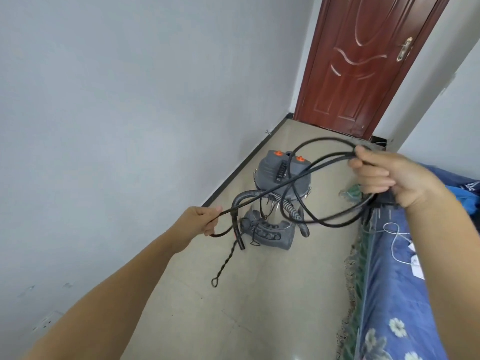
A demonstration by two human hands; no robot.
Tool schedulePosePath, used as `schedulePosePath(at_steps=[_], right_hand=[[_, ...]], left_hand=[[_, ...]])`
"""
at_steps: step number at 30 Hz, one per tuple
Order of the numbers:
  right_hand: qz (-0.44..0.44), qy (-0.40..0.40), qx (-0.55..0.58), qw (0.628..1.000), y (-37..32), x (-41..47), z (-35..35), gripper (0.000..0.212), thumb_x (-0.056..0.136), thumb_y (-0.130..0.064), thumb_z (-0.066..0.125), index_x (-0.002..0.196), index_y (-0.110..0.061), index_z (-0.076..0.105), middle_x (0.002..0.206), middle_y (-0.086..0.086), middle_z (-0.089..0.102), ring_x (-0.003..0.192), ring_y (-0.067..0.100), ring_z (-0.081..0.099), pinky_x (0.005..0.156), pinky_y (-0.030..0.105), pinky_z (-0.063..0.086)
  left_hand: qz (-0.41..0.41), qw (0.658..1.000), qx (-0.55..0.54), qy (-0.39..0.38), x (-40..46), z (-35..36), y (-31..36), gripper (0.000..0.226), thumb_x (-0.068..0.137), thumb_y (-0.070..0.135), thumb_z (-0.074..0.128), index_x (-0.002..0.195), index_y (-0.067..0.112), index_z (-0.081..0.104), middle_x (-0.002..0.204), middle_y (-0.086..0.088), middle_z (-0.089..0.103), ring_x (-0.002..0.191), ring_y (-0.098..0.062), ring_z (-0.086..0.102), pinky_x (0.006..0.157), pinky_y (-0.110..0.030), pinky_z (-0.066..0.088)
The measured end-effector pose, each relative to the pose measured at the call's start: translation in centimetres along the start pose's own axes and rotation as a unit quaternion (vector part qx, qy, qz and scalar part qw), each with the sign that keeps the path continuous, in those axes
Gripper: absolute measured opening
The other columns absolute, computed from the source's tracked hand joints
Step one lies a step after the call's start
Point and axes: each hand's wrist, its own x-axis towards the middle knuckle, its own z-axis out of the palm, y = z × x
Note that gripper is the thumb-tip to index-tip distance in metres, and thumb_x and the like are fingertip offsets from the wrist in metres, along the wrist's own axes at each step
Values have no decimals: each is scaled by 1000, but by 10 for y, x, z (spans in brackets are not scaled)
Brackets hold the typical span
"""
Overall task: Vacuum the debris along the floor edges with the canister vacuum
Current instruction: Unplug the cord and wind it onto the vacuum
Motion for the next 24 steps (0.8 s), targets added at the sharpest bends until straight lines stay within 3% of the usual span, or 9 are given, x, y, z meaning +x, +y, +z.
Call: schedulePosePath(at_steps=[3, 6, 8, 10, 12, 14, 17, 20, 24], right_hand=[[13, 18, 267, 963, 4, 16, 9, 27, 86, -23, 52, 61, -13, 53, 49, -14, 16, 36, 4, 13, 34, 12, 23], [-18, 134, 397, 908, 16, 45, 39, 42, 103, -19, 34, 64, -6, 46, 40, -7, 44, 30, 2, 39, 35, 10, 35], [-76, 204, 259, 941, 28, 59, 66, 40, 106, -21, 34, 75, 1, 48, 45, 2, 60, 37, 9, 58, 39, 15, 46], [-129, 207, -30, 969, 46, 66, 93, 36, 106, -22, 35, 92, 7, 52, 61, 3, 70, 53, 10, 68, 51, 18, 54], [-161, 125, -359, 911, 68, 66, 110, 27, 104, -24, 40, 98, 0, 49, 72, 0, 68, 60, 7, 65, 61, 16, 52], [-140, 29, -561, 816, 80, 63, 116, 25, 103, -27, 40, 87, -8, 46, 66, -1, 63, 53, 10, 56, 50, 15, 42], [-20, -41, -497, 867, 82, 53, 112, 43, 104, -33, 36, 81, -4, 57, 50, 0, 60, 39, 15, 53, 40, 17, 41], [100, -69, -389, 913, 74, 48, 105, 47, 101, -43, 41, 73, -10, 59, 42, -6, 44, 34, 10, 37, 39, 20, 35], [132, -196, -268, 934, 43, 32, 85, 38, 89, -48, 61, 68, -17, 52, 44, -9, 31, 34, 6, 26, 36, 16, 28]], left_hand=[[2, 999, 36, 16, 0, 17, 15, 49, 100, 34, 47, 55, 20, 34, 56, 2, 29, 49, -11, 29, 60, -16, 45], [-4, 968, 246, -41, 0, 41, 38, 45, 101, 33, 42, 59, 17, 39, 56, 4, 35, 48, -10, 33, 49, -19, 32], [18, 927, 361, -95, 0, 58, 53, 47, 103, 33, 38, 61, 15, 39, 57, 2, 39, 52, -12, 37, 55, -26, 32], [52, 918, 379, -103, 0, 67, 71, 47, 104, 29, 36, 60, 12, 39, 58, 0, 41, 55, -15, 39, 57, -27, 29], [82, 925, 360, -93, 1, 66, 88, 44, 104, 23, 38, 62, 10, 45, 57, 2, 42, 58, -18, 42, 56, -27, 30], [86, 941, 317, -77, 3, 56, 95, 43, 102, 21, 40, 60, 14, 49, 56, 4, 44, 55, -14, 43, 52, -19, 34], [58, 976, 192, -91, 1, 45, 88, 47, 101, 25, 44, 55, 26, 56, 55, 4, 44, 55, -14, 44, 62, -22, 41], [68, 990, 85, -86, 1, 45, 77, 45, 100, 28, 50, 57, 17, 58, 59, -5, 42, 61, -20, 40, 70, -35, 39], [73, 997, -6, -27, 2, 44, 57, 56, 94, 51, 47, 50, 16, 43, 54, -4, 37, 58, -21, 34, 73, -28, 40]])
